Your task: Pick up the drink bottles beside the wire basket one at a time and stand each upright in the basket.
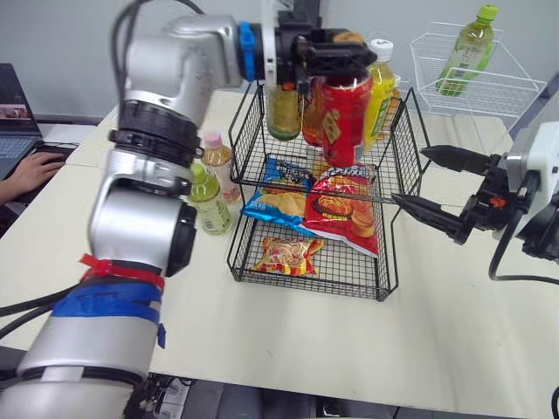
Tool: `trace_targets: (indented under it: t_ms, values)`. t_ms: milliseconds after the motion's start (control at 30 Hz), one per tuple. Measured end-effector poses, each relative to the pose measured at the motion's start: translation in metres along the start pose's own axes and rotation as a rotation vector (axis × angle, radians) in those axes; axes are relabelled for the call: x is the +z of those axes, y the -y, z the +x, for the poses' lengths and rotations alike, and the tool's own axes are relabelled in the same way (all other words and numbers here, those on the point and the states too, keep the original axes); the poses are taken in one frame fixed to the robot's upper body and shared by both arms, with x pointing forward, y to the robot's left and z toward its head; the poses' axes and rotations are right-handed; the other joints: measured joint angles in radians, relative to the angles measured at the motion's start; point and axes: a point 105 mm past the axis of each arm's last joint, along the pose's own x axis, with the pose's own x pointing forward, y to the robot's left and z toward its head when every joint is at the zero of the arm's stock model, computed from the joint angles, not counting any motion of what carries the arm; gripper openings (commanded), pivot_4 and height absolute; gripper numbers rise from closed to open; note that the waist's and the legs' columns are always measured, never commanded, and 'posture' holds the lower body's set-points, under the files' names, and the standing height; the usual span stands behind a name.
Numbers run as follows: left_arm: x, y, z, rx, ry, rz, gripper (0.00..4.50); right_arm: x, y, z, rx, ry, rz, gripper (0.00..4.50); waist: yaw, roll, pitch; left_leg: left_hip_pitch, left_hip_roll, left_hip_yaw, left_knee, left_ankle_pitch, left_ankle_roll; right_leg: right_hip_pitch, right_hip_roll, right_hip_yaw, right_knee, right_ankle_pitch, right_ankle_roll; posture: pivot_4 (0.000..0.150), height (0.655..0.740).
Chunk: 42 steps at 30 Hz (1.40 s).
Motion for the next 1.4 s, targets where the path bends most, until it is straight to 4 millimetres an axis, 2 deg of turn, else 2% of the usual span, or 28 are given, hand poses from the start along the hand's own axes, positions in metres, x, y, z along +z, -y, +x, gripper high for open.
trace_targets:
  t_ms: [200,433,500,733,767,833,967,1067,1167,1400]
  values:
    - [-0.012,0.001,0.016,-0.028,-0.016,0.000,1.36,0.001,-0.004,-0.004,-0.016,0.001,0.004,4.50,-0.005,0.000,0.000,0.000,-0.001,-0.001,0.000,0.000,0.000,0.000,-0.001,0.000,0.000,-0.001,0.002,0.150,0.7148]
    - [-0.016,0.000,0.019,-0.038,-0.035,0.018,1.36,0.003,-0.004,-0.008,-0.053,0.004,-0.004,4.50,-0.010,0.000,0.000,0.000,-0.001,-0.001,0.000,0.000,0.000,0.001,-0.001,0.000,0.000,-0.001,0.003,0.150,0.7148]
    - [-0.016,0.001,0.019,-0.044,-0.042,0.021,2.11,0.003,-0.003,-0.008,-0.057,0.005,-0.002,4.50,-0.011,0.000,0.000,0.000,-0.001,-0.001,0.000,0.000,0.000,0.001,-0.001,0.000,0.000,-0.001,0.003,0.150,0.7148]
    - [-0.012,0.004,0.016,-0.072,-0.023,0.028,4.26,0.003,-0.002,-0.009,-0.062,0.003,-0.006,4.50,-0.013,0.000,0.000,0.001,-0.002,-0.001,0.000,0.000,0.000,0.001,-0.002,0.000,0.001,-0.001,0.003,0.150,0.7148]
    - [-0.010,0.004,0.015,-0.075,-0.021,0.031,4.46,0.003,-0.001,-0.009,-0.063,0.003,-0.005,4.50,-0.013,0.000,0.000,0.001,-0.002,-0.001,0.000,0.000,0.000,0.001,-0.002,0.000,0.001,-0.001,0.003,0.150,0.7148]
    - [-0.007,0.004,0.012,-0.073,-0.020,0.048,4.46,0.004,0.001,-0.009,-0.066,0.008,-0.006,4.50,-0.014,0.000,0.000,0.001,-0.002,-0.001,0.001,0.000,0.000,0.001,-0.002,0.000,0.001,-0.001,0.003,0.150,0.7148]
    - [0.006,0.007,-0.001,-0.060,-0.005,0.118,4.46,0.006,0.005,-0.008,-0.064,0.013,-0.011,4.50,-0.016,0.000,0.000,0.002,-0.002,0.000,0.000,0.000,0.000,0.002,-0.002,0.001,0.002,-0.001,0.004,0.150,0.7148]
    - [0.002,0.007,-0.017,-0.044,-0.027,0.120,4.46,0.008,0.008,-0.008,-0.061,0.014,-0.027,4.50,-0.018,0.001,0.000,0.004,-0.002,0.000,0.000,0.000,0.000,0.002,-0.002,0.003,0.004,-0.002,0.004,0.150,0.7148]
    - [0.000,0.006,-0.038,-0.007,-0.043,0.114,4.46,0.007,0.008,-0.006,-0.049,0.014,-0.020,4.50,-0.019,0.001,0.000,0.005,-0.002,0.000,0.001,0.000,0.000,0.002,-0.002,0.004,0.006,-0.002,0.004,0.150,0.7148]
    - [0.009,0.016,-0.100,0.113,-0.029,0.162,4.46,0.009,0.002,-0.002,0.024,0.023,-0.017,4.50,-0.020,0.001,-0.001,0.005,-0.003,-0.001,0.002,0.000,0.000,0.002,-0.002,0.006,0.009,-0.002,0.005,0.150,0.7148]
